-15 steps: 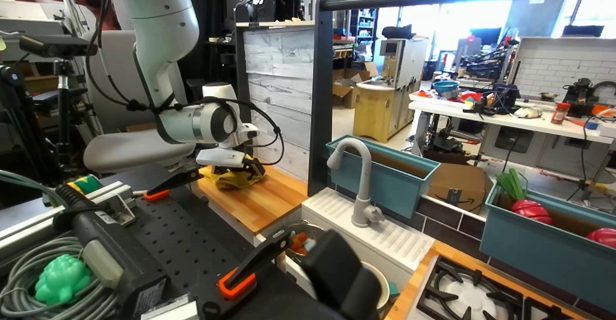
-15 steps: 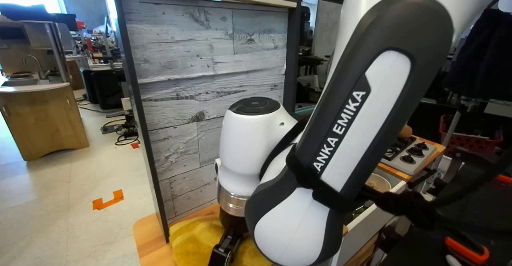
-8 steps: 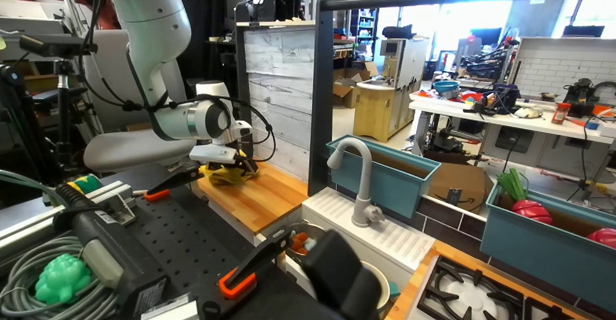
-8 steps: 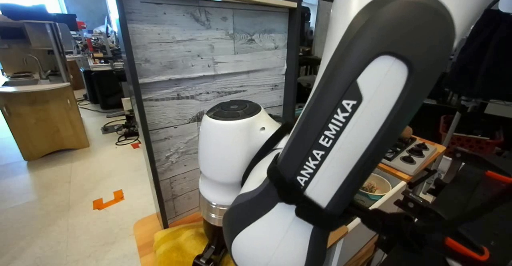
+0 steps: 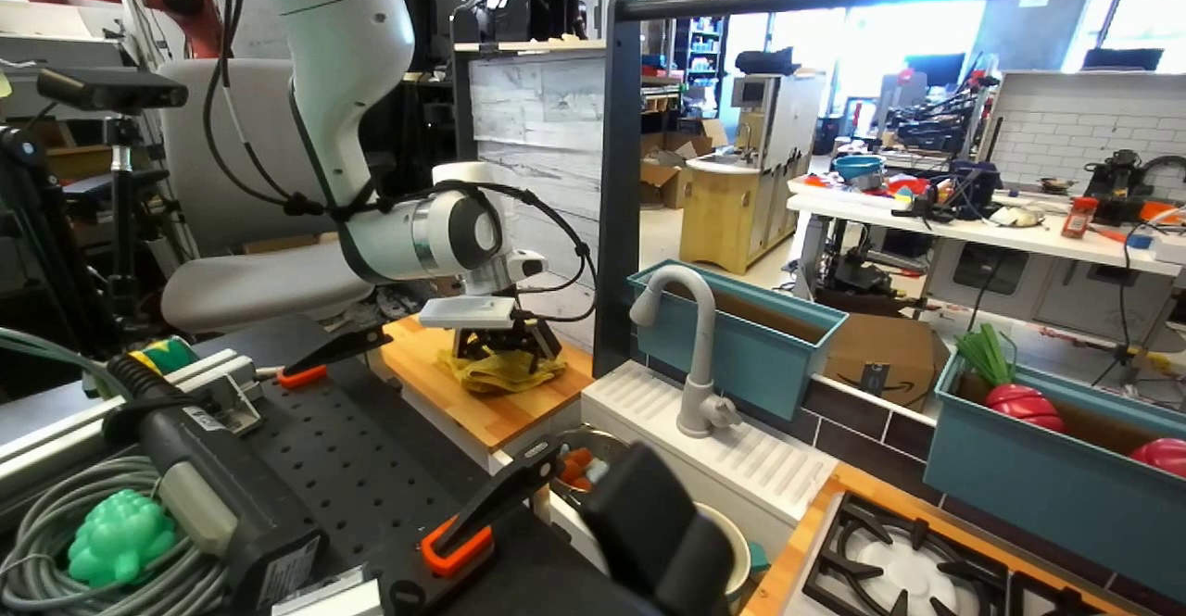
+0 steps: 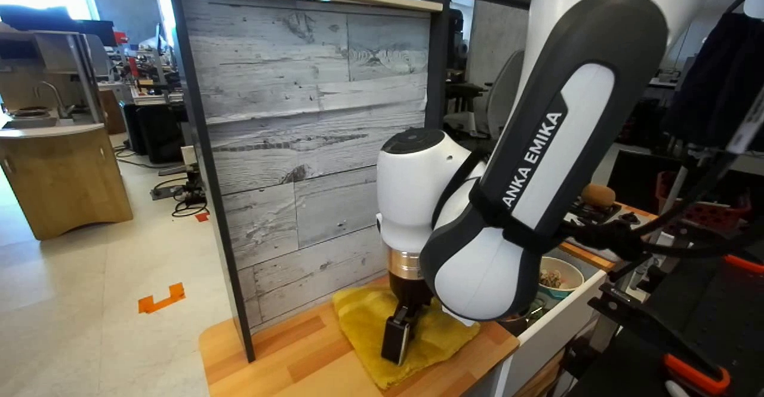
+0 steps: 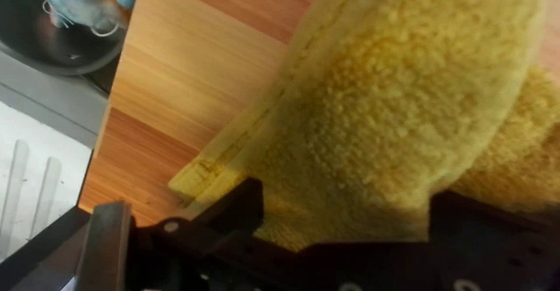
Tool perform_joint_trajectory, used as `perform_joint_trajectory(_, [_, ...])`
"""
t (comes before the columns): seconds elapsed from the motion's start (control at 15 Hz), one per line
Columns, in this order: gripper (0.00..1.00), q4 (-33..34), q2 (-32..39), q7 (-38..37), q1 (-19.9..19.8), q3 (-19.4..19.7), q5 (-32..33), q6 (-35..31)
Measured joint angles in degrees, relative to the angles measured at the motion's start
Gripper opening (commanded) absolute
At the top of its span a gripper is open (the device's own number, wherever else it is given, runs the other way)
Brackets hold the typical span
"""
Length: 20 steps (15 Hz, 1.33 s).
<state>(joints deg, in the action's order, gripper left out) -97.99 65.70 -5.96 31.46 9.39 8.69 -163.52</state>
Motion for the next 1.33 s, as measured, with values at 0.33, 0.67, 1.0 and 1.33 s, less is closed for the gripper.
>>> perform_joint_trajectory(0.33, [1.00,-1.0,0.1,5.0,-1.6,-5.9,3.4,-6.2])
perform_joint_trajectory(0.67, [1.00,0.2,1.8,4.3,1.2,-12.9,2.8,-11.5])
perform_joint_trajectory(1.0, [1.00,-0.3,1.4,-3.0,5.7,-7.6,-3.0,-11.0])
perform_joint_trajectory(1.33, [1.00,-8.2,-1.4,-6.9,5.8,2.5,-5.6,-11.2])
